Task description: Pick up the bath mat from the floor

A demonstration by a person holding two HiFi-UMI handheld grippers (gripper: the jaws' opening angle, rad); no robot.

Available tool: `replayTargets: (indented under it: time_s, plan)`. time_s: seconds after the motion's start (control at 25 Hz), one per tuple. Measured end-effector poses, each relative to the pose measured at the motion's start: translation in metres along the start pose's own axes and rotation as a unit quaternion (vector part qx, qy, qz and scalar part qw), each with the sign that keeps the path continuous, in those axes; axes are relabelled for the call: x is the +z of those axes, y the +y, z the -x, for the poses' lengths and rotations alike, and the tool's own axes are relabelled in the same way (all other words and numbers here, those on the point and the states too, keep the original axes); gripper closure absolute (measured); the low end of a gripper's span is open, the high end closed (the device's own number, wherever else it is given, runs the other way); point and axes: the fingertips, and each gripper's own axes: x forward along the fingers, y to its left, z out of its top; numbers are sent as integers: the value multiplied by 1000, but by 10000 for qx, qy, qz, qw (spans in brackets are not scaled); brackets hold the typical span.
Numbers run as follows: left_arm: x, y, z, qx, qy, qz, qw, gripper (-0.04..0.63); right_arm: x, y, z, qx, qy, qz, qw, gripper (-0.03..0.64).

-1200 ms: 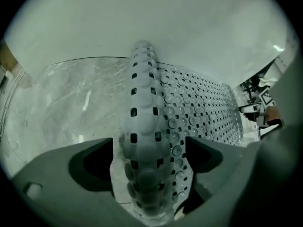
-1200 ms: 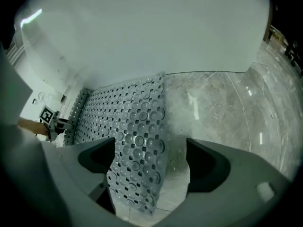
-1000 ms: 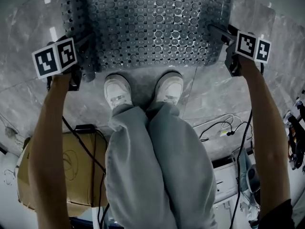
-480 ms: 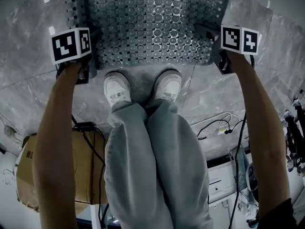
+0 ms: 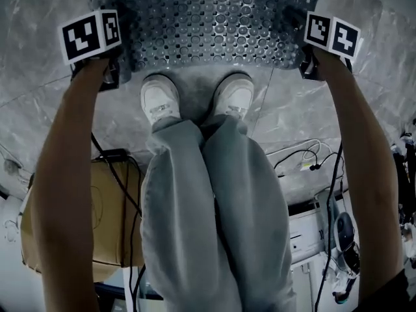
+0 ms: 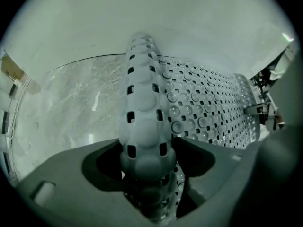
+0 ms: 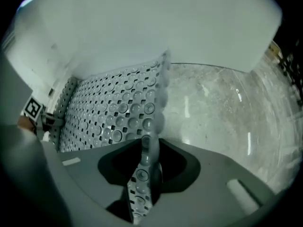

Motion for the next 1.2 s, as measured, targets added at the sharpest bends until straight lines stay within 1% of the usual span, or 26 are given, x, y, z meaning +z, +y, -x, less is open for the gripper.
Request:
replayTargets:
  time_s: [0.08,0.12,0.16,0.2,0.28,0.4,0.56,0.68,0.84,0.96,1.08,1.2]
  plan:
    - [-3,-1,5,-14,124,52,9999,288,-3,5,2,156,-24,-397,9991,517]
    - [-3,-1,8,-12,201,62,9998,314,-3,6,4,168,7,-468,9988,532]
    - [-3,-1,11,27,284,51,9996,345,-2,6,6,124,54,-448,9989,553]
    - [-5,0,15,79,375,27,9993,408,-2,6,8,53,113,-380,9992,586]
    - [-9,-2,22,49,536,19,9985,432,-2,9,14,-16,228,-250,9994,591]
    - [-14,-11,35,-143,504,120,9986,432,-3,19,23,-1,351,-193,9992,592]
    - [-11,-28,49,-277,418,87,9987,431,-2,34,36,5,418,-207,9989,594]
    - [-11,-45,59,-444,466,128,9978,431,-4,47,47,25,436,-211,9988,594]
    - [-3,-61,77,-619,554,104,9965,431,6,69,60,111,482,-153,9987,594]
    - [-4,-75,92,-790,709,12,9943,431,10,81,73,157,533,-164,9983,594]
    - [-9,-85,110,-906,864,-186,9920,442,11,96,90,256,573,-57,9980,595]
    - [-3,-91,132,-1022,802,-272,9911,449,13,111,105,348,583,80,9977,595]
